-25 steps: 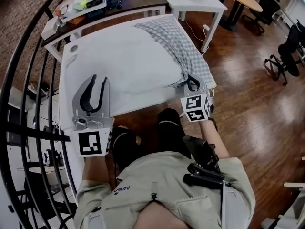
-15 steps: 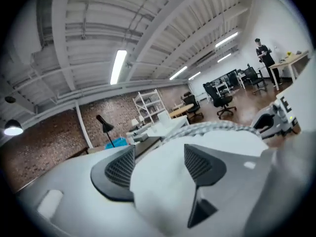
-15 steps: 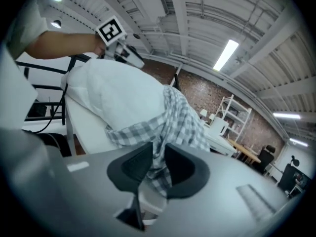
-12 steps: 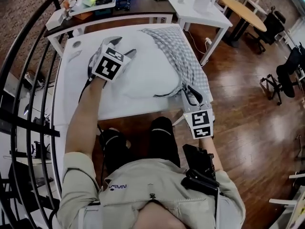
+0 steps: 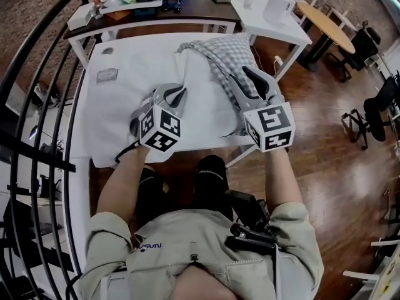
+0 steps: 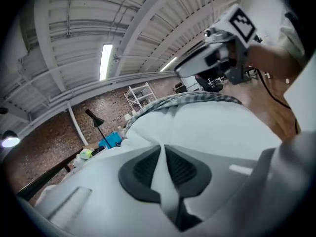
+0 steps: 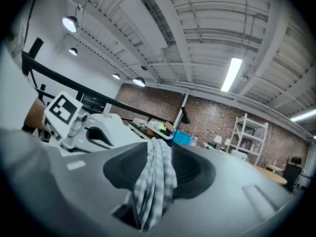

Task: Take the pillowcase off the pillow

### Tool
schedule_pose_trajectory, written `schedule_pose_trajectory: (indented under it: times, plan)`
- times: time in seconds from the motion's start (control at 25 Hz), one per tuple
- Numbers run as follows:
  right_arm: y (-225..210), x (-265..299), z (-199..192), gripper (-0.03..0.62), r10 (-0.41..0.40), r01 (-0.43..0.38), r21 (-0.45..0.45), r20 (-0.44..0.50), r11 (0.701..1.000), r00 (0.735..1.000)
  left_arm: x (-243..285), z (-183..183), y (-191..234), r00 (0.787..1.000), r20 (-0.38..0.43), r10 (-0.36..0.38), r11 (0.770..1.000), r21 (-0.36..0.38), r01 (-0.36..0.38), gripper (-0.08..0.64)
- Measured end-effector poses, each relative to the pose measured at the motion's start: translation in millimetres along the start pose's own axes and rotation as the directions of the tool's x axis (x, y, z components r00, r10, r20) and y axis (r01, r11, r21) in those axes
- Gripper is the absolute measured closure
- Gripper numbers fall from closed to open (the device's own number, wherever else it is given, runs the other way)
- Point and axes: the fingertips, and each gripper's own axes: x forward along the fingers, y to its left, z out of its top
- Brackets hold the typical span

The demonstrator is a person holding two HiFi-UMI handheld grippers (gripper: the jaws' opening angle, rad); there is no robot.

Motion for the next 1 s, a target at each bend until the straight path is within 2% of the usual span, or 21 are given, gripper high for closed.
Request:
schedule_pose_trajectory:
  times: [0.2,0.32,0.36,0.4,0.44,0.52,0.56,0.64,0.68,0.76,0.84,0.92,1.0]
  plan:
    - [4.9,75.1,18.8,0.402,0.070,-0.075,-0.056,-0.078,0.996,0.994,-16.4,-3.0,-16.0,0.997,0.037,0.060,0.997,0.051,-0.062,0.537]
    - [17.7,115.6,2.1,0.366,0.104,-0.132,-0.118,-0.219,0.984,0.970,-23.6,-1.6,-21.6,0.992,0.070,0.100,0.991,0.083,-0.106,0.538]
    - [20.0,126.8,-7.9,0.365,0.092,-0.141,-0.166,-0.277,0.976,0.956,-27.5,0.4,-20.1,0.989,0.091,0.117,0.989,0.081,-0.124,0.540]
    - [17.7,136.5,-17.1,0.403,0.055,-0.135,-0.229,-0.328,0.964,0.943,-32.8,3.5,-16.6,0.984,0.119,0.133,0.988,0.069,-0.142,0.542]
    - [10.4,144.6,-23.9,0.522,-0.003,-0.114,-0.301,-0.362,0.947,0.932,-40.0,7.5,-11.3,0.978,0.151,0.147,0.987,0.046,-0.156,0.545]
    - [-14.5,156.1,-31.6,0.552,-0.118,-0.056,-0.408,-0.388,0.911,0.914,-59.6,17.2,1.6,0.962,0.216,0.167,0.986,-0.017,-0.167,0.546]
    - [-28.4,159.0,-34.1,0.555,-0.154,-0.029,-0.422,-0.393,0.906,0.907,-71.8,23.2,8.3,0.953,0.248,0.172,0.985,-0.050,-0.165,0.546]
    - [-55.0,159.5,-35.5,0.557,-0.194,0.023,-0.403,-0.391,0.915,0.899,-99.9,41.5,24.6,0.927,0.326,0.187,0.981,-0.118,-0.157,0.548]
    - [-68.1,158.6,-34.1,0.558,-0.211,0.051,-0.388,-0.383,0.920,0.899,-113.5,52.3,34.4,0.905,0.371,0.208,0.974,-0.168,-0.155,0.548]
    - [-95.0,156.7,-33.1,0.558,-0.248,0.110,-0.358,-0.366,0.927,0.897,-134.9,68.0,53.4,0.862,0.433,0.264,0.946,-0.291,-0.143,0.548]
    - [-119.5,154.7,-40.8,0.560,-0.281,0.161,-0.323,-0.372,0.933,0.885,-146.5,67.8,68.0,0.856,0.431,0.285,0.926,-0.354,-0.130,0.548]
    - [-138.7,153.9,-55.9,0.561,-0.302,0.203,-0.271,-0.402,0.941,0.864,-148.5,55.0,79.7,0.867,0.415,0.275,0.932,-0.337,-0.134,0.548]
    - [-150.3,155.4,-77.1,0.561,-0.290,0.232,-0.180,-0.453,0.956,0.843,-143.3,41.3,86.3,0.876,0.401,0.269,0.933,-0.335,-0.133,0.548]
